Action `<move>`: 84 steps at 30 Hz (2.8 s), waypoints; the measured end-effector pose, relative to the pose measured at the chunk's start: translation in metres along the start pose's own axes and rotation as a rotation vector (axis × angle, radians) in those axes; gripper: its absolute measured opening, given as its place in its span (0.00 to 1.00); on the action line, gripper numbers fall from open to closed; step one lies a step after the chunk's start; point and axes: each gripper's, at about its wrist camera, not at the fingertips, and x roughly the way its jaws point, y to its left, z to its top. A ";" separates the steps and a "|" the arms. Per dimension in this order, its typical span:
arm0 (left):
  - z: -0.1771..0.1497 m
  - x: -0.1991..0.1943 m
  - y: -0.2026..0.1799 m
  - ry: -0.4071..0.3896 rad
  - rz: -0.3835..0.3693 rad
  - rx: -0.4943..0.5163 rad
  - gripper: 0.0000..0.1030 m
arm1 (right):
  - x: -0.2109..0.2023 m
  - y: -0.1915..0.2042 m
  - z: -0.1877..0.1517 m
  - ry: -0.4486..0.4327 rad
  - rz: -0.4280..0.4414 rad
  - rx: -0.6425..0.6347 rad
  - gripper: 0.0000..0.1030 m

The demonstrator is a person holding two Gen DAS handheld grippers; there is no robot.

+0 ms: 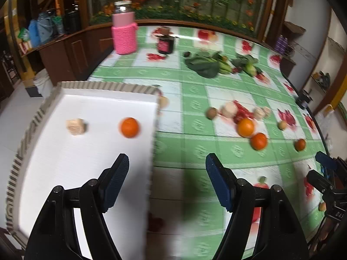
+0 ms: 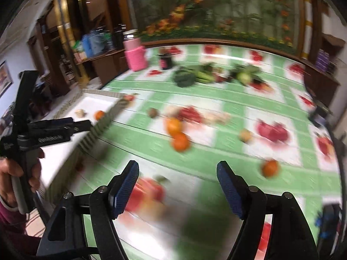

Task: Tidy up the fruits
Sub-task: 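Grasp a tan round fruit with the right tool while the left tool grasps an orange, then release the orange into the white tray with the left tool while the right tool releases the tan fruit there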

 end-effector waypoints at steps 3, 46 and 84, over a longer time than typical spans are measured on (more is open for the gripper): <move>-0.006 0.002 -0.020 0.008 -0.024 0.034 0.71 | -0.018 -0.027 -0.021 0.005 -0.041 0.037 0.74; -0.012 0.038 -0.083 0.124 -0.116 0.103 0.71 | -0.036 -0.083 -0.083 0.047 -0.036 0.158 0.27; -0.007 0.040 -0.101 0.103 -0.136 0.139 0.28 | 0.023 -0.030 -0.025 0.031 0.140 0.079 0.27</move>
